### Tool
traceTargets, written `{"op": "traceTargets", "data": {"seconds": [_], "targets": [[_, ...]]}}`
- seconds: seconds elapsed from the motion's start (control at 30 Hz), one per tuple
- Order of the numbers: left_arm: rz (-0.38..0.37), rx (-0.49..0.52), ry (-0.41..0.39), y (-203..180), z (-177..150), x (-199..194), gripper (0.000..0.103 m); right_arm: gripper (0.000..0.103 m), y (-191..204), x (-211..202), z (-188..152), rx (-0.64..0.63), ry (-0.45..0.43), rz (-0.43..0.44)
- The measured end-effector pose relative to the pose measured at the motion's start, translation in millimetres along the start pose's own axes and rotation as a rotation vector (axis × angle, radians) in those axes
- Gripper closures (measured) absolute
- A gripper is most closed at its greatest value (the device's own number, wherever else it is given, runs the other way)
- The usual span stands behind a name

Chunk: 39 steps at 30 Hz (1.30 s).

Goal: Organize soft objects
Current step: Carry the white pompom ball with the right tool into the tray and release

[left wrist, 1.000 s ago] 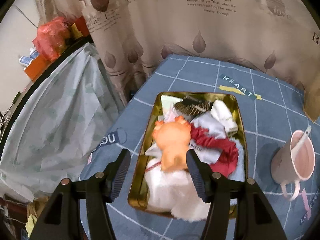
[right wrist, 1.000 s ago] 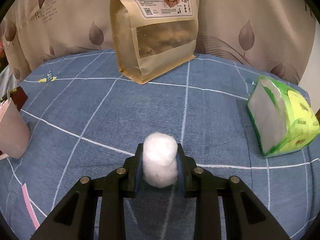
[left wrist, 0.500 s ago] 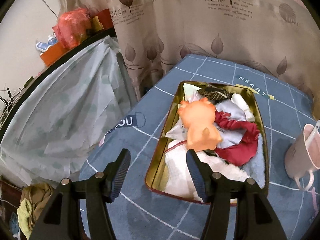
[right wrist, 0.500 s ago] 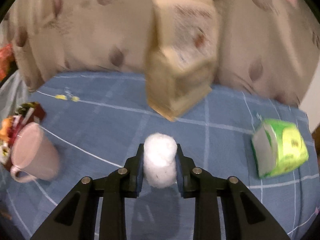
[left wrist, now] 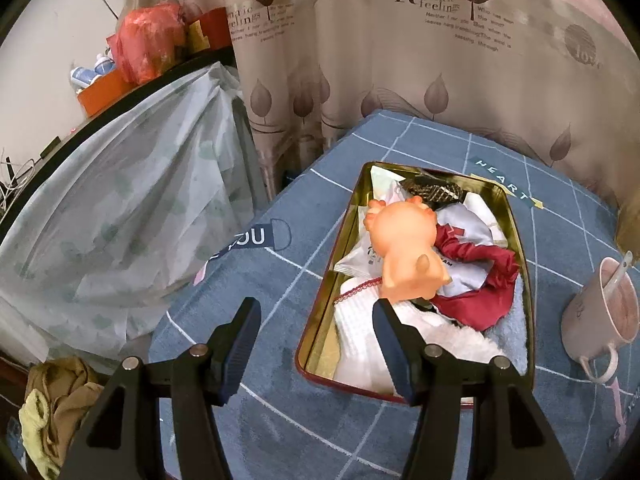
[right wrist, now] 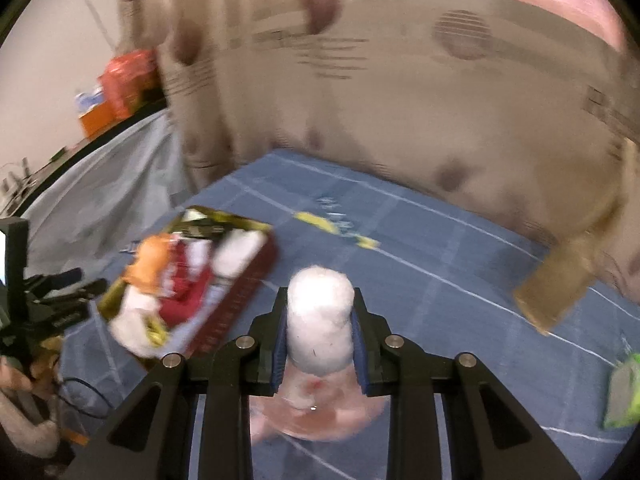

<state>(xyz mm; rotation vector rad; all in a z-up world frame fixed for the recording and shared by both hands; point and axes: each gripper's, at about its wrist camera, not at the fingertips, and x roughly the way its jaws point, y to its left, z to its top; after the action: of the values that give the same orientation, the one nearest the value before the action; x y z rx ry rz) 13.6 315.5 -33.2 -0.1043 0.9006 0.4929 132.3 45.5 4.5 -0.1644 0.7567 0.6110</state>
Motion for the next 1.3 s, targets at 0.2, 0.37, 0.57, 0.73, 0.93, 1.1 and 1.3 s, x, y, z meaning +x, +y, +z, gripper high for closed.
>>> {"op": "traceTargets", "data": {"seconds": [0.2,0.37,0.57,0.73,0.93,1.1,1.3], "targets": [[-0.004,-0.028,0.006,8,1,-1,0.043,0.078,55,34,13,-0.069,0.037,0.079],[-0.004,-0.058,0.003,17,3,-3,0.041,0.078,90,72,18,-0.097,0.086,0.123],[-0.004,-0.082,0.019,24,4,0,0.041,0.078,112,101,23,-0.103,0.114,0.141],[-0.007,-0.098,0.030,29,4,3,0.041,0.078,121,126,25,-0.100,0.139,0.133],[-0.010,-0.104,0.046,32,2,9,0.041,0.077,128,152,17,-0.113,0.179,0.106],[-0.012,-0.106,0.054,33,2,12,0.041,0.074,131,158,12,-0.132,0.192,0.090],[-0.012,-0.106,0.055,33,1,13,0.041,0.049,137,152,14,-0.149,0.165,0.080]]}}
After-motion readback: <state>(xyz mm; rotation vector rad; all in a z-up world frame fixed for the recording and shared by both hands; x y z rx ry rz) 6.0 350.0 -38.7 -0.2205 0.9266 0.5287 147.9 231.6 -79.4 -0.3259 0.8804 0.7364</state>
